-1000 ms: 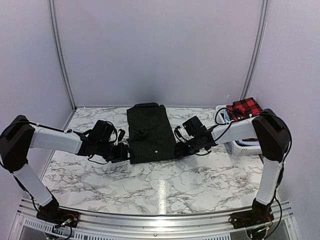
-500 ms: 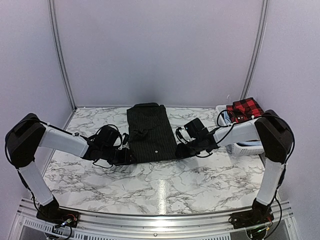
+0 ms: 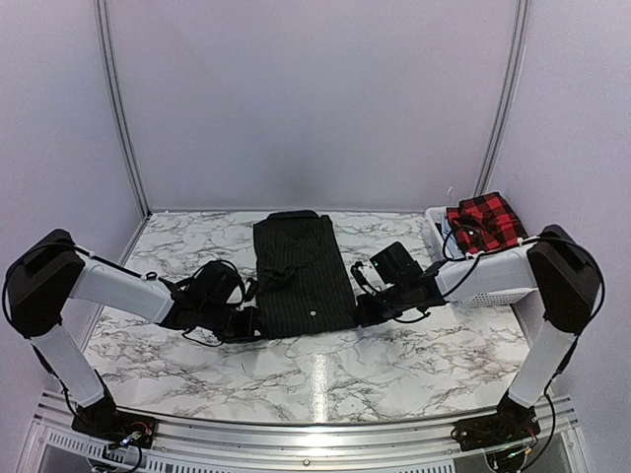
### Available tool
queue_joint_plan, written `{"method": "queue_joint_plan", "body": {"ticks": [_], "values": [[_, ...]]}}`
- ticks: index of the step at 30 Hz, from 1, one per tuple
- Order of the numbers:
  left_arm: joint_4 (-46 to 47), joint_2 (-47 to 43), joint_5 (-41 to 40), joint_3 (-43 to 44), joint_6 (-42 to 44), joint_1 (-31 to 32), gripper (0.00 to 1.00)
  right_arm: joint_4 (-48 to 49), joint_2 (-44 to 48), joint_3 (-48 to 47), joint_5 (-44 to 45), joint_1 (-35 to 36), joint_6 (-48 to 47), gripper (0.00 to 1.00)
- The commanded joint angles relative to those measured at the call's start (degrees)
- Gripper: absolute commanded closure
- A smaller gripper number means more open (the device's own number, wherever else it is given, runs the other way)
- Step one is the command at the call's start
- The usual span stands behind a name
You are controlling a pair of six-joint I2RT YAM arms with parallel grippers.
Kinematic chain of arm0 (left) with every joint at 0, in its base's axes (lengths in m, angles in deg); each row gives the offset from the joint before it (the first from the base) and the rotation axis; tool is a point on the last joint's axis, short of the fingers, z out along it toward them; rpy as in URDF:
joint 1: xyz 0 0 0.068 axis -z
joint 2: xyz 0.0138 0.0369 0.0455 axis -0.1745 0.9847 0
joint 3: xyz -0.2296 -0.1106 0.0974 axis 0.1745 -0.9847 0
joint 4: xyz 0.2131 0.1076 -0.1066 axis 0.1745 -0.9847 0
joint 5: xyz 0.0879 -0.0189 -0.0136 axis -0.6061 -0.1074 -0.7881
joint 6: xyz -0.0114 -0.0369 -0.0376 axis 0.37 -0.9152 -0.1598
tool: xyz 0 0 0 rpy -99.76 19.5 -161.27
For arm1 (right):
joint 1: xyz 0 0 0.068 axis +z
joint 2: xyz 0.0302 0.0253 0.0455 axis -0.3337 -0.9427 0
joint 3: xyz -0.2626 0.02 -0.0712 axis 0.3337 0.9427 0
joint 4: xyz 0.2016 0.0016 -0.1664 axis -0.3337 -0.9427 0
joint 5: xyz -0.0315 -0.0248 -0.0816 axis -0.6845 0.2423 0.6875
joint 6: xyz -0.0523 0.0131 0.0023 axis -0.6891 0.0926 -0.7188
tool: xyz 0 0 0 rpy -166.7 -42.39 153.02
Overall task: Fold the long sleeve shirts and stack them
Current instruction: Move the 2/3-rectangle-folded shirt to the center of the board, then smooth out the 2/3-rectangle-folded shirt at the center of the board.
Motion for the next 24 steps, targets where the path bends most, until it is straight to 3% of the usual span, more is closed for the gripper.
{"method": "queue_joint_plan", "body": {"ticks": [1, 4, 6, 10, 15, 18, 24], "values": [[-3.55, -6.03, 1.94, -5.96, -5.76, 4.19, 1.00, -2.75, 6.57, 5.99, -2.17, 2.62, 3.85, 1.00], [-3.66, -9.19, 1.76, -10.28, -8.81, 6.56, 1.00, -2.09, 10.40, 11.60, -3.35, 4.67, 7.39, 1.00], [-4.38, -10.91, 1.43, -11.43, -9.69, 7.37, 0.94, -1.50, 12.17, 13.97, -4.01, 6.29, 9.49, 1.00], [-9.09, -15.89, -2.07, -10.32, -9.07, 7.50, 0.74, -3.67, 15.11, 13.78, -2.53, 7.08, 10.79, 0.85], [-17.92, -21.55, -9.12, -4.17, -4.93, 6.56, 0.50, -9.03, 17.12, 6.64, 2.77, 6.26, 7.36, 0.60], [-18.97, -21.43, -8.94, -1.64, -2.60, 4.20, 0.41, -8.58, 16.03, 2.71, 2.99, 3.31, 4.49, 0.51], [-16.16, -11.93, -4.36, 2.83, 2.90, -1.46, 0.33, -1.47, 8.40, -3.53, -3.15, -2.68, -0.07, 0.48]]}}
